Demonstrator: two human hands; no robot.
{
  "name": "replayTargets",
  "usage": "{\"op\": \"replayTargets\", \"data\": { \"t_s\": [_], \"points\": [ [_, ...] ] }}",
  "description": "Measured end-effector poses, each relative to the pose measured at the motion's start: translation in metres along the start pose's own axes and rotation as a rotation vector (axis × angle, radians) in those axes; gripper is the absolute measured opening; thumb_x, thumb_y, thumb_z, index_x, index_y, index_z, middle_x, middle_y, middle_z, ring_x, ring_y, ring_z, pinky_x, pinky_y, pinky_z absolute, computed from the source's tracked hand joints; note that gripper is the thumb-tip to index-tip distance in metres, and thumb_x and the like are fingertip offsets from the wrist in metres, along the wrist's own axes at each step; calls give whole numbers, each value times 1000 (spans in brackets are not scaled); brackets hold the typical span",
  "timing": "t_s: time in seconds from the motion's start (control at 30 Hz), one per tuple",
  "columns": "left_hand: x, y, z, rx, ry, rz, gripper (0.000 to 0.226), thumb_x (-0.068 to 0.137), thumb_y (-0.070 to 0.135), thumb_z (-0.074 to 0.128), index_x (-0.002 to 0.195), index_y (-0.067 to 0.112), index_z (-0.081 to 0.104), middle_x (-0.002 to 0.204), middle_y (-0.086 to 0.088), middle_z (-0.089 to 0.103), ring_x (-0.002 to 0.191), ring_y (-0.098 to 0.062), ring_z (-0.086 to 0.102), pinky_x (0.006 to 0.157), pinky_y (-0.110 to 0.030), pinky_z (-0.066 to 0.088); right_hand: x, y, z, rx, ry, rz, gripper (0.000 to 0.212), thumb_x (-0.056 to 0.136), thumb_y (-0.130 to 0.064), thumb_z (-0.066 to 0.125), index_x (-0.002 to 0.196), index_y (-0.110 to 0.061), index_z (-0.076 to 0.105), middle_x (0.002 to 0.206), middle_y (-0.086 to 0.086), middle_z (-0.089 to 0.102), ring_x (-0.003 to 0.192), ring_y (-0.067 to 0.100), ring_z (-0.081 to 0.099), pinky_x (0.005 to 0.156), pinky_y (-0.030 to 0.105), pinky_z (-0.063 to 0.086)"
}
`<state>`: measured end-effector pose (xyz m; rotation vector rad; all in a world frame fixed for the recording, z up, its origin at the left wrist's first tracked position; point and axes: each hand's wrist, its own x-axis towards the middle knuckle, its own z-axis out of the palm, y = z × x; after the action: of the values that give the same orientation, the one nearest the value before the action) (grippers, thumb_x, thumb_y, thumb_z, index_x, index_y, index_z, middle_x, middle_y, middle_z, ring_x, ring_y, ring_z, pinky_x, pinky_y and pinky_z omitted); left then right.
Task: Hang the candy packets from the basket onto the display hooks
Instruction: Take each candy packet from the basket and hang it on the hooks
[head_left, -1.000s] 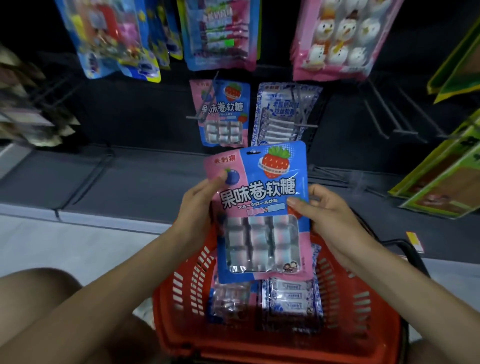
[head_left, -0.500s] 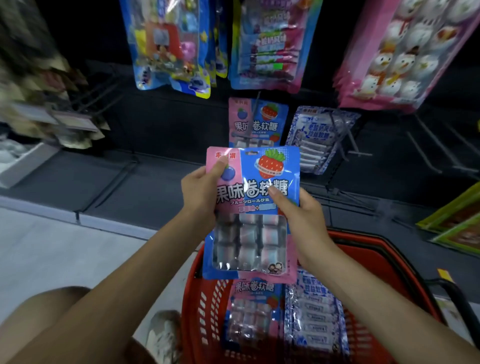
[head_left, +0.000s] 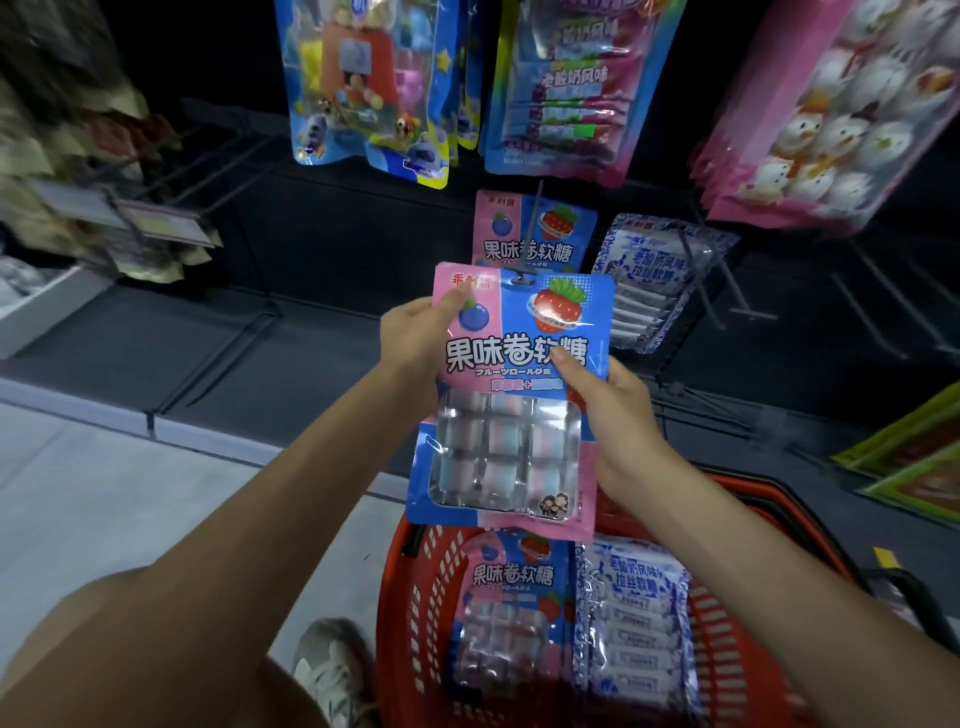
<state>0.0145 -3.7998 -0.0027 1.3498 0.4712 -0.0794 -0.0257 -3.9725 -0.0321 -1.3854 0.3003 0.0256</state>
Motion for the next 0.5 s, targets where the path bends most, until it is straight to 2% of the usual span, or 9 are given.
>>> {"op": "replayTargets", "data": {
  "t_s": [0.1, 0.27, 0.33, 0.4, 0.5],
  "points": [
    [6, -2, 0, 26, 2, -22, 24, 96, 39, 72, 93, 16, 69, 70, -8, 74, 45, -18, 68, 37, -15, 36, 2, -1, -1, 9, 3, 23, 22, 97, -24, 74, 117, -16, 74, 99, -9, 81, 82, 0, 76, 59, 11, 54],
    [12, -3, 0, 44, 15, -41, 34, 95, 42, 73, 105, 10, 71, 82, -15, 77, 54, -24, 70, 41, -17, 38, 5, -7, -2, 0, 0, 54, 24, 97, -26, 75, 118, -15, 74, 103, -5, 81, 85, 5, 77, 61, 17, 57],
    [14, -5, -1, 40, 18, -44, 43, 95, 42, 74, 113, 3, 69, 91, -21, 78, 59, -28, 71, 43, -19, 38, 7, -7, -1, 2, -2, 70, 23, 97, -25, 74, 117, -15, 75, 103, -4, 81, 86, 8, 78, 64, 21, 60],
    [15, -5, -2, 35, 30, -38, 45, 95, 39, 74, 115, 0, 68, 97, -24, 78, 56, -28, 71, 39, -19, 39, 8, -7, 0, -16, 0, 73, 22, 97, -27, 74, 117, -17, 75, 104, -4, 81, 94, 13, 78, 76, 28, 62],
    [15, -4, -3, 33, 47, -26, 41, 96, 36, 74, 115, 0, 69, 84, -18, 77, 47, -21, 70, 35, -18, 38, 8, -6, 2, -37, 8, 77, 22, 97, -29, 74, 116, -19, 76, 104, -7, 81, 96, 12, 77, 78, 27, 60]
  ]
}}
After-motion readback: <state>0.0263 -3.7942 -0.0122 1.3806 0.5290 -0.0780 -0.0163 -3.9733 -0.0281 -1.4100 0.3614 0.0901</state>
